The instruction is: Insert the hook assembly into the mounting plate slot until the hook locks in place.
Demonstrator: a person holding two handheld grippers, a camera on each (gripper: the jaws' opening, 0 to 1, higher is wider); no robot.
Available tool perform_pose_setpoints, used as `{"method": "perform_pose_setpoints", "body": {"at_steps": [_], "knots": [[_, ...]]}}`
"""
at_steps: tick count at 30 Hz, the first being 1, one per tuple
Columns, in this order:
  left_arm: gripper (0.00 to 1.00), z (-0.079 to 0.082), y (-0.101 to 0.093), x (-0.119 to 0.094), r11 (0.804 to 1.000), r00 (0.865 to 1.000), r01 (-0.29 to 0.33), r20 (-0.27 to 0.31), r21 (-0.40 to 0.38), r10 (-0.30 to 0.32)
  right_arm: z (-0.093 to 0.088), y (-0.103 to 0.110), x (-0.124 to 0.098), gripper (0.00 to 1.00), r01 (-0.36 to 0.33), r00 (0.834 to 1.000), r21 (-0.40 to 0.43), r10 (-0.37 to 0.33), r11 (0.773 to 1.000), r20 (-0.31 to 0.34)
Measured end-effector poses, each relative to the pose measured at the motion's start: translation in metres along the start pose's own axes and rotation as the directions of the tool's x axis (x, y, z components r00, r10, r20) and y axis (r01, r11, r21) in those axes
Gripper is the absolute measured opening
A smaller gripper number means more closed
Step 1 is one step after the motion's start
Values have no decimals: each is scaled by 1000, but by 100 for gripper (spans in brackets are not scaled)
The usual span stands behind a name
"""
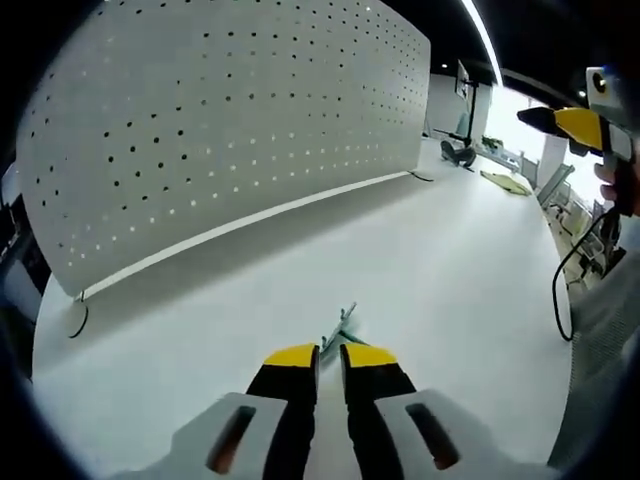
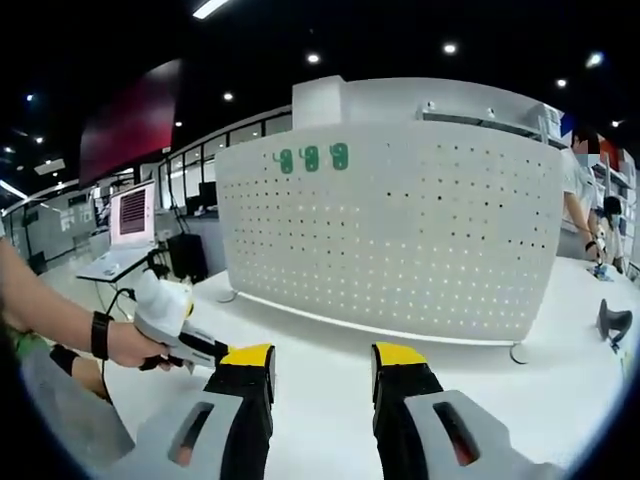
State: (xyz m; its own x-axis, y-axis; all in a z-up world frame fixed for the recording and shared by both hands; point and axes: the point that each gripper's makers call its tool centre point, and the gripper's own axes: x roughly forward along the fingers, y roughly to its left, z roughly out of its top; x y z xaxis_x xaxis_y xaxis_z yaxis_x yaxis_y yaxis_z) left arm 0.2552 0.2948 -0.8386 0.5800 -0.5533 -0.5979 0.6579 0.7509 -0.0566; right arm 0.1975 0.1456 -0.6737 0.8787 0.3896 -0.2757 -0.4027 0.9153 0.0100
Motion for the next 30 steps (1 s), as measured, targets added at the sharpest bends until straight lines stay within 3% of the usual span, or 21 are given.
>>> {"method": "perform_pose_setpoints", "body": {"at_steps": [7,17,22,30], "knots": [[9,5,0,2,1000,1000,2,15,15,-3,-2,-1,-1,39,0,1000,3,0,1000,-2],[5,-1,-1,5,999,1000,-8,-11,44,9,-3,-4,-3,39,8,1000,12,-8,1000,1],[4,-2,2,4,1000,1000,-17,-17,14,17,-5,-2,-3,39,1,1000,12,-1,1000,-7],[3,-3,-5,-2,1000,1000,20,-24,-14,-21,-3,2,-1,39,-17,1000,8,17,1000,-3]]}}
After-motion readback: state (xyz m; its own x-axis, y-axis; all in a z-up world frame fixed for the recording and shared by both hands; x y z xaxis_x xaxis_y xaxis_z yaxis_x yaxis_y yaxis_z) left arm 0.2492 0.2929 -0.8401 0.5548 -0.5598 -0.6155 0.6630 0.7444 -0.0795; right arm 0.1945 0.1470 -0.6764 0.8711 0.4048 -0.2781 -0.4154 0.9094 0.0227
